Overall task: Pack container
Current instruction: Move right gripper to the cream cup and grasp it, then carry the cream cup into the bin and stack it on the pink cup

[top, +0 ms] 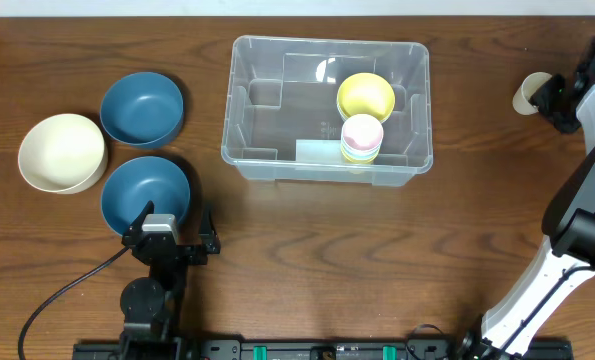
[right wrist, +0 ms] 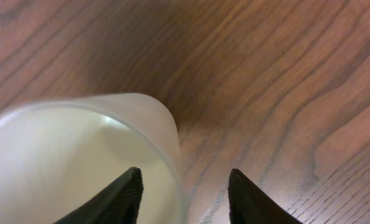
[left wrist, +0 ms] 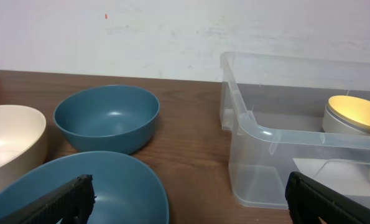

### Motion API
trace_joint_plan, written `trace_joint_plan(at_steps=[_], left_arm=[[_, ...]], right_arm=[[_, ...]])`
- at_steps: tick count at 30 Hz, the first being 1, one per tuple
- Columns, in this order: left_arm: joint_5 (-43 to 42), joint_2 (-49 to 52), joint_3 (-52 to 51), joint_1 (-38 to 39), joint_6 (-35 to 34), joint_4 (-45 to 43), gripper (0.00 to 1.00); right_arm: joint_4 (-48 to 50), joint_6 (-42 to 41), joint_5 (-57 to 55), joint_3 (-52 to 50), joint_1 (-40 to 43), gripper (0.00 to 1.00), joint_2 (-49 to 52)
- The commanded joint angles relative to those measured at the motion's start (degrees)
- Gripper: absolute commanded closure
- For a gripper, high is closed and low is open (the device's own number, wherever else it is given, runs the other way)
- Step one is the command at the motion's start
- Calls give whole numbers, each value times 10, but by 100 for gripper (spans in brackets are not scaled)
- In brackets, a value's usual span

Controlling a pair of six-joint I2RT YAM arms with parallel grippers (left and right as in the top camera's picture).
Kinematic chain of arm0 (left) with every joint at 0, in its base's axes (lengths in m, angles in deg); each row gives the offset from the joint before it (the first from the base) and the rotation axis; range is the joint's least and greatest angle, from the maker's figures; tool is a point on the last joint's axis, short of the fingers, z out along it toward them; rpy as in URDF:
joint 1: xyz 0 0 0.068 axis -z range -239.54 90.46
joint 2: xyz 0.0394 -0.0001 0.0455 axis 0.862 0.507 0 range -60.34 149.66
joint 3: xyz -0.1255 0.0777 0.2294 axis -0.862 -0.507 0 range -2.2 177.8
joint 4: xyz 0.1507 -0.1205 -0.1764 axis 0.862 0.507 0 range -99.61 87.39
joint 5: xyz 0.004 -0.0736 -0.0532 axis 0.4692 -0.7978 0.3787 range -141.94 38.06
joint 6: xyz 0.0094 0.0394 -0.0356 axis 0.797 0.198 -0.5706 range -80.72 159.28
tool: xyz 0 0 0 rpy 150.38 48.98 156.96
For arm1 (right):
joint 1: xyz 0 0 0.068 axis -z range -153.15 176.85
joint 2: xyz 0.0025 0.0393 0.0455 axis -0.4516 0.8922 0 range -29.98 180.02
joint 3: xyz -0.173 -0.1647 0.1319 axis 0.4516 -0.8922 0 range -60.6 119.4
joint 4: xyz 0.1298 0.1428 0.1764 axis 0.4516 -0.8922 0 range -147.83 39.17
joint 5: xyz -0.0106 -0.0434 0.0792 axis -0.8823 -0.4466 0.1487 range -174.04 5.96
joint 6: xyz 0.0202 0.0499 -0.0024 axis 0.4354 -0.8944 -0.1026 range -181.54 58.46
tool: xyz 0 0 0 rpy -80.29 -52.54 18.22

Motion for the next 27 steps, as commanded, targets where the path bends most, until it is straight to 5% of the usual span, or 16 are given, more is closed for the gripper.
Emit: trace_joint_plan(at_steps=[1,5,18,27], left_arm=[[5,-3,-11,-2,-3,21,2],[5,-3,-11,-2,-3,21,2],[5,-3,-11,-2,-3,21,2],[5,-3,-11,-2,-3,21,2]], right_arm=[[-2,-4,-15,8,3,68,-1],[-21,-4,-10,9,3,98,-1],[-171,28,80,54,-52,99,-151],[-235,37,93,56,-215,99,-332]])
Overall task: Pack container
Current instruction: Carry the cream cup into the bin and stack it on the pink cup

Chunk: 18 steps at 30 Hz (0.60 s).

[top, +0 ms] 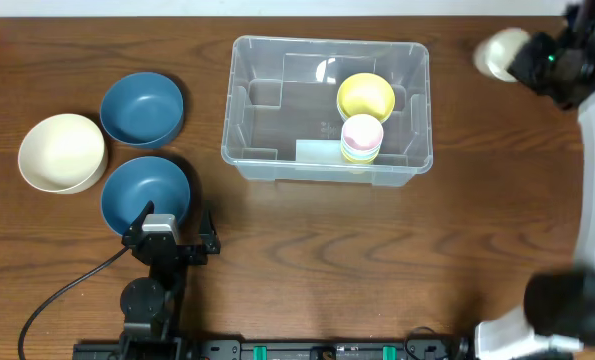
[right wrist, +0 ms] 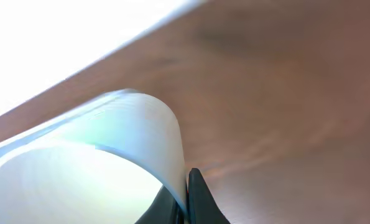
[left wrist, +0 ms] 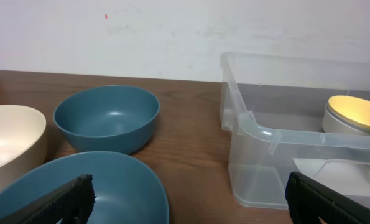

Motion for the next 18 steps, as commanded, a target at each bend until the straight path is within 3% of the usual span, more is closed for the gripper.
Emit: trace_joint_plan(at_steps=[1,9,18], left_arm=[[5,-3,-11,-2,-3,21,2],[5,-3,-11,-2,-3,21,2],[5,-3,-11,-2,-3,21,2]], right_arm=[[-24,12,6,3,-69,99,-32],[-93,-5,-69,0,-220,99,-13],[-115,-19,-104,-1,-293,99,23]])
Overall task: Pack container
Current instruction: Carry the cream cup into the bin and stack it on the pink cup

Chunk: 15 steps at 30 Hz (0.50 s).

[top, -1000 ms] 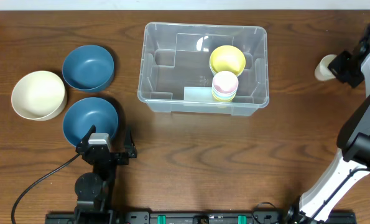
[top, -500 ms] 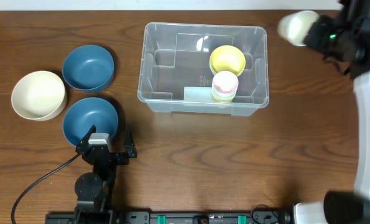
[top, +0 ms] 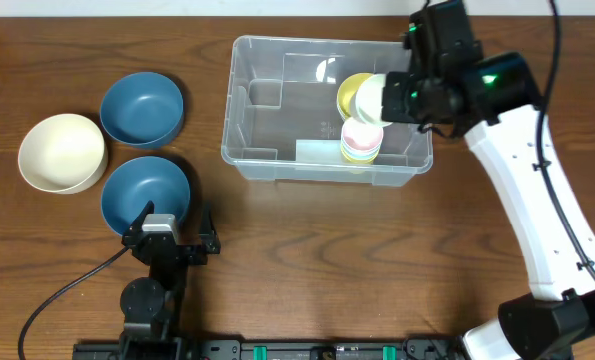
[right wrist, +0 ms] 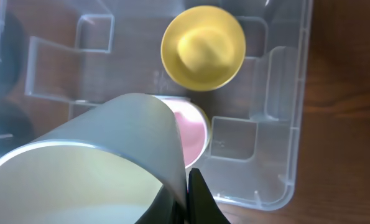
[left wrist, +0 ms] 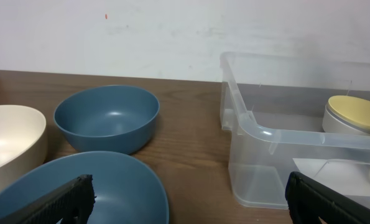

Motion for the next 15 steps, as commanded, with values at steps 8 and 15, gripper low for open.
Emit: trace_joint_plan(at_steps=[8,15], left_arm=[[5,-3,-11,-2,-3,21,2],[5,-3,-11,-2,-3,21,2]], right_arm=[[-24,-39,-57,-16,-16,99,45],[19,-38,-57,-75,-16,99,50]])
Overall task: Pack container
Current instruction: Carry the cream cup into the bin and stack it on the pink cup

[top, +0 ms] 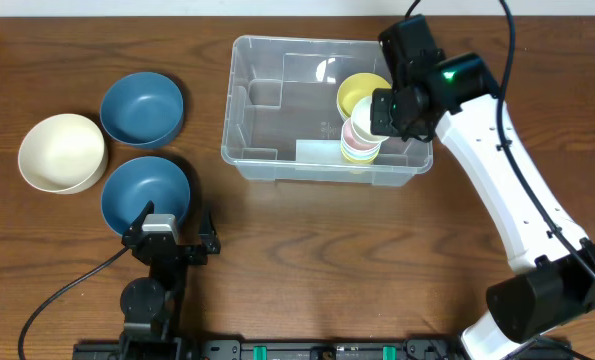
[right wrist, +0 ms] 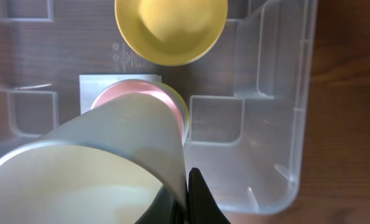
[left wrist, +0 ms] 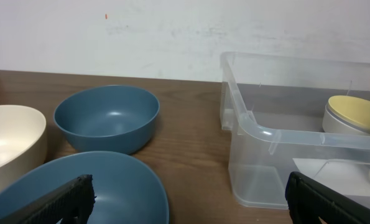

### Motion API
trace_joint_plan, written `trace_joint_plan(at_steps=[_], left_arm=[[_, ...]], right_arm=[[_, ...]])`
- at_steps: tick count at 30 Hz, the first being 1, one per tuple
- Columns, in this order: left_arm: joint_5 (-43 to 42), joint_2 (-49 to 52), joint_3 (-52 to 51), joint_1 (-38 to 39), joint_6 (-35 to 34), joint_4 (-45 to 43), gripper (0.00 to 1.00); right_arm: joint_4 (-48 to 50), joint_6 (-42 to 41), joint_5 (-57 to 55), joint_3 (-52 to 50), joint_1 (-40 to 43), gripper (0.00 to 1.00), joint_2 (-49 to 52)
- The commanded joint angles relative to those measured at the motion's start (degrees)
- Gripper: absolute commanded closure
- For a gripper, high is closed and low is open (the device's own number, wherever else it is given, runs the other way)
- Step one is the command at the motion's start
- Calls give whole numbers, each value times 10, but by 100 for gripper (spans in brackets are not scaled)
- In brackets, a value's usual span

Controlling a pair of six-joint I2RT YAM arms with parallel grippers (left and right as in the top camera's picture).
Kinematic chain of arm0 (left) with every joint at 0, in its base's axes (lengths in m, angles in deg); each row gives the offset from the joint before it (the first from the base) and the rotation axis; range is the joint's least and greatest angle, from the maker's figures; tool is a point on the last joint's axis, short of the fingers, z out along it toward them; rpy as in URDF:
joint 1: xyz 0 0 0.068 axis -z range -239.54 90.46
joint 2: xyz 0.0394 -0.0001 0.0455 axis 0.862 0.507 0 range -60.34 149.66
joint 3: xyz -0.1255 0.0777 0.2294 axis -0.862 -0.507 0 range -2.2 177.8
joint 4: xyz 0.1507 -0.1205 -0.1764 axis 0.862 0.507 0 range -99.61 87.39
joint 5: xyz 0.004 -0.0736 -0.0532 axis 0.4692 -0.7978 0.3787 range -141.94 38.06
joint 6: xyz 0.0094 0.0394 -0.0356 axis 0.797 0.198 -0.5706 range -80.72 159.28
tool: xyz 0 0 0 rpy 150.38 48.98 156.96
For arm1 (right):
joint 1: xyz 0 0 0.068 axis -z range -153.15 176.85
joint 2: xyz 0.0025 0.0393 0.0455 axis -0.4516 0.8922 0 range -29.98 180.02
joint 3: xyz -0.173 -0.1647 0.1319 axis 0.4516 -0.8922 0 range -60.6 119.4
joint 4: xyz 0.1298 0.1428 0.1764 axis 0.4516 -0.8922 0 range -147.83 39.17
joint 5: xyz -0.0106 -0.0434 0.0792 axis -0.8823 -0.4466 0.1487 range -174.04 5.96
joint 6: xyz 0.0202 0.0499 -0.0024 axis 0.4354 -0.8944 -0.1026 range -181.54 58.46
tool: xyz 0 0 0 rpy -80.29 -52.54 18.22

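Note:
The clear plastic container (top: 267, 130) holds a yellow bowl (top: 363, 90) and a stack of cups with a pink one on top (top: 360, 148). My right gripper (top: 382, 112) is shut on the rim of a white cup (top: 359, 118), held inside the container directly over the pink stack. In the right wrist view the white cup (right wrist: 91, 162) covers most of the pink cup (right wrist: 138, 93), and the yellow bowl (right wrist: 171, 28) lies beyond. My left gripper (left wrist: 185, 199) rests open at the front left, behind a blue bowl (left wrist: 85, 186).
On the table's left stand a second blue bowl (top: 142, 107) and a cream bowl (top: 62, 152). The container's left half (top: 277, 95) holds nothing. The container's wall (left wrist: 265, 134) rises at the right of the left wrist view.
My right gripper has carried the white cup a little further into the container, from beside the yellow bowl to above the pink cup stack. The left arm has not moved.
My right gripper stood open around the white cup's rim at the table's far right. Then it was shut on the rim with the cup off the table. Then it held the cup above the container, and now over the pink stack.

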Motion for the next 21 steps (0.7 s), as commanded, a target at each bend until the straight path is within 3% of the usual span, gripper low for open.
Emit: trace_joint_plan(at_steps=[1,3,4,7,9,12,18,21], left_arm=[[5,-3,-11,-2,-3,21,2],[5,-3,-11,-2,-3,21,2],[5,-3,-11,-2,-3,21,2],[5,-3,-11,-2,-3,21,2],[5,-3,-11,-2,-3,21,2],[5,-3,-11,-2,-3,21,2],[5,-3,-11,-2,-3,21,2],[5,-3,-11,-2,-3,21,2]], right_arm=[[21,-9,-12,-30,-4,99,4],[38,-9,-11,-46,-4,98,4],[46,-8,-10,-52,-4,92,4],[62,5,-6,-58,-4,45,4],[76,28,15,-57,-4,30,4],[79,37,34,-39,-4,21,2],[42,28,30,38,12,19,-10],[21,15,17,72,48,2,-17]])
